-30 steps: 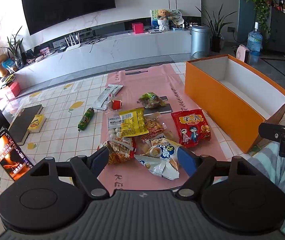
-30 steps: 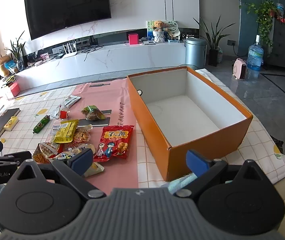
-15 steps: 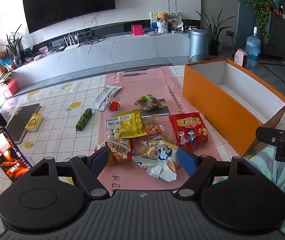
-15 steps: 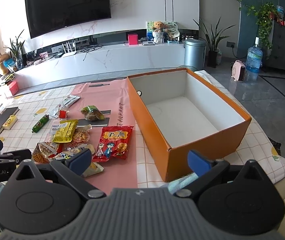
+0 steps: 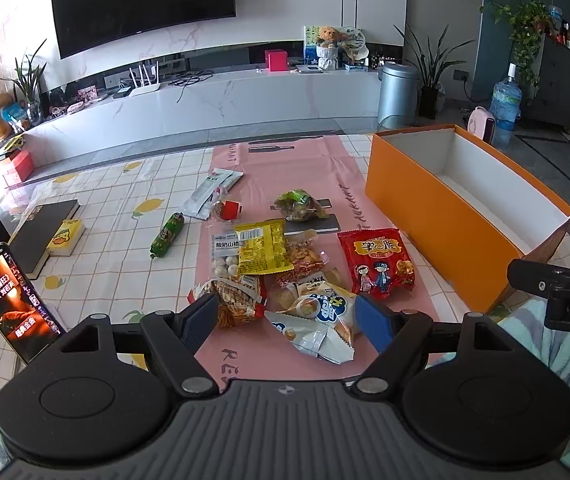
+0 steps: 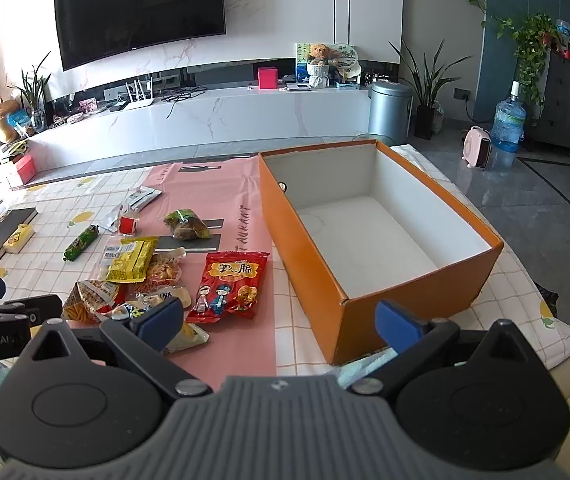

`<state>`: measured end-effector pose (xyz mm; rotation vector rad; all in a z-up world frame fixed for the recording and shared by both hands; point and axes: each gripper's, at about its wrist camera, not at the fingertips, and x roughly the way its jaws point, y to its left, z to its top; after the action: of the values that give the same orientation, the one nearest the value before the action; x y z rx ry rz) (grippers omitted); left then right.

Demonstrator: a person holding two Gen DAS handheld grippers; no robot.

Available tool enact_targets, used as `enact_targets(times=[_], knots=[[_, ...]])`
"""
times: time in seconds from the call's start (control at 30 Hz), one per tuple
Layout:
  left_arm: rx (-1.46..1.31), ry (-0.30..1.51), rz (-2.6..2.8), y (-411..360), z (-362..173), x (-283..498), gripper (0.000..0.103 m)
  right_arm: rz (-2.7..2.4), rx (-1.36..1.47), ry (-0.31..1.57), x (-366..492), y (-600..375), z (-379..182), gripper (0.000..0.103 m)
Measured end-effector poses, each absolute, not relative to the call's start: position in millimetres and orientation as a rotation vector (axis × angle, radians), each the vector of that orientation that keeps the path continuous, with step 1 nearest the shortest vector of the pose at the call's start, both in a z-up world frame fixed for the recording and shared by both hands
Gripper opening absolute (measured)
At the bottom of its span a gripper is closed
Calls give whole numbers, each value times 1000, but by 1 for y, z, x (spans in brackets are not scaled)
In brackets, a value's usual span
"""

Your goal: Organize snacks

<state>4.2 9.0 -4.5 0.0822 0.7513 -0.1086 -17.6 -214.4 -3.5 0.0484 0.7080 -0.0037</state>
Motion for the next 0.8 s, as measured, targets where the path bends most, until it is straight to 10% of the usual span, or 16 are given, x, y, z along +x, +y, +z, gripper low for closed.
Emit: enact_targets(times=[0.8], knots=[[77,751,-111,11,-4,4,91,-15,22,707,-15,-204,-2,99]])
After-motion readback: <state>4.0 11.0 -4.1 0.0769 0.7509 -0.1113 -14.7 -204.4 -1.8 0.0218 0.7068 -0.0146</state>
